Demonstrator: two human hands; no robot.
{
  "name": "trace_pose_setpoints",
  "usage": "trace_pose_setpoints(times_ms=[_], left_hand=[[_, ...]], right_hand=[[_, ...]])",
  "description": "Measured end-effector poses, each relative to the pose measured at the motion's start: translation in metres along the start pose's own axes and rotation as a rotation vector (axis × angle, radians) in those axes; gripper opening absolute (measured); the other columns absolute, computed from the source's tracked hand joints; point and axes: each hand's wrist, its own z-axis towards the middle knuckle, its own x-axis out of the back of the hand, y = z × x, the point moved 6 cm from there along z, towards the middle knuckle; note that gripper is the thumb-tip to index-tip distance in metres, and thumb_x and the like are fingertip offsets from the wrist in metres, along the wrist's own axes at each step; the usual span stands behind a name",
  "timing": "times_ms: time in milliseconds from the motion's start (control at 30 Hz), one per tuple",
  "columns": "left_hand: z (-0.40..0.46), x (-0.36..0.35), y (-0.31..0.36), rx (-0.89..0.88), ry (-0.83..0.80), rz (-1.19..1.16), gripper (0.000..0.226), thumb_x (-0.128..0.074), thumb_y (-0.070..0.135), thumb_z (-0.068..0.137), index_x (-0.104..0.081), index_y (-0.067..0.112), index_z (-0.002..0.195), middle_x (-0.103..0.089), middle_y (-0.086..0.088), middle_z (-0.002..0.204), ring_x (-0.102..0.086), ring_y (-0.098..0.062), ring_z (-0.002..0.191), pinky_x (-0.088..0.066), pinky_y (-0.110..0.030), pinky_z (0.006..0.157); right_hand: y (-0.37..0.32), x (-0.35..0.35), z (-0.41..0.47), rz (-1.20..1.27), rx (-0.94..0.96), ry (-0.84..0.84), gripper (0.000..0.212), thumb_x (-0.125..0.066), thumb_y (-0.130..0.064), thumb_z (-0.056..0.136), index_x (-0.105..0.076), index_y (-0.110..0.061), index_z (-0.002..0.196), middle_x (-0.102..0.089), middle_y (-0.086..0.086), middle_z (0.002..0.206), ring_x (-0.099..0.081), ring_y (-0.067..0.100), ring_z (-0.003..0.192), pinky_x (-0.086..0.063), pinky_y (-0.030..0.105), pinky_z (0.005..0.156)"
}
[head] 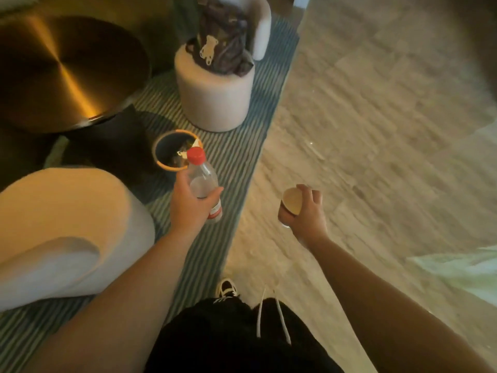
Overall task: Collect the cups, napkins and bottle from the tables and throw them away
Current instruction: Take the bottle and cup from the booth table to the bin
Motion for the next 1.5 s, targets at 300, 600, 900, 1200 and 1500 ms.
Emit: trace_pose_setpoints(times_ms=[300, 600, 900, 1200, 1500], left_hand=[[0.134, 0.038, -0.025, 0.196, 0.313, -0.026, 0.065, -0.081, 0.048, 0.063, -0.040, 0.045, 0.114, -0.051, 0.039, 0.104, -0.049, 0.019, 0.097, -0.041, -0.018, 0.076], [0.245, 0.022, -0.041, 0.479, 0.706, 0.005, 0.086, -0.082, 0.036, 0.068, -0.028, 0.031, 0.134, -0.054, 0.000, 0.126, -0.054, -0.019, 0.111, -0.048, -0.041, 0.090], [0.323, -0.027, -0.010, 0.686, 0.896, 0.006, 0.087, -0.081, 0.035, 0.071, -0.026, 0.027, 0.138, -0.050, -0.002, 0.133, -0.051, -0.020, 0.116, -0.046, -0.038, 0.092], [0.343, -0.045, -0.072, 0.819, 0.993, -0.053, 0.081, -0.083, 0.027, 0.068, -0.033, 0.025, 0.132, -0.052, 0.001, 0.122, -0.053, -0.018, 0.113, -0.047, -0.036, 0.090], [0.412, -0.100, -0.253, 0.856, 0.961, -0.165, 0.063, -0.082, 0.022, 0.069, -0.042, 0.037, 0.116, -0.059, 0.013, 0.108, -0.058, -0.003, 0.098, -0.049, -0.020, 0.079]], right_hand=[[-0.105, -0.055, 0.220, -0.008, 0.228, -0.176, 0.071, -0.075, -0.033, 0.072, -0.039, -0.021, 0.131, -0.038, 0.006, 0.127, -0.050, 0.026, 0.106, -0.052, 0.048, 0.085], [-0.185, -0.169, 0.426, -0.060, 0.525, -0.549, 0.069, -0.075, -0.030, 0.074, -0.039, -0.018, 0.132, -0.038, 0.008, 0.130, -0.048, 0.026, 0.113, -0.042, 0.037, 0.092], [-0.259, -0.212, 0.537, -0.129, 0.748, -0.843, 0.067, -0.077, -0.025, 0.072, -0.042, -0.016, 0.129, -0.042, 0.008, 0.124, -0.049, 0.020, 0.107, -0.035, 0.024, 0.087], [-0.266, -0.292, 0.557, -0.191, 0.831, -0.944, 0.070, -0.078, -0.038, 0.071, -0.044, -0.019, 0.130, -0.045, 0.003, 0.124, -0.047, 0.006, 0.100, -0.033, 0.009, 0.075], [-0.212, -0.477, 0.581, -0.231, 0.802, -0.961, 0.077, -0.073, -0.051, 0.073, -0.036, -0.025, 0.136, -0.045, 0.001, 0.134, -0.050, 0.019, 0.118, -0.042, 0.021, 0.082]])
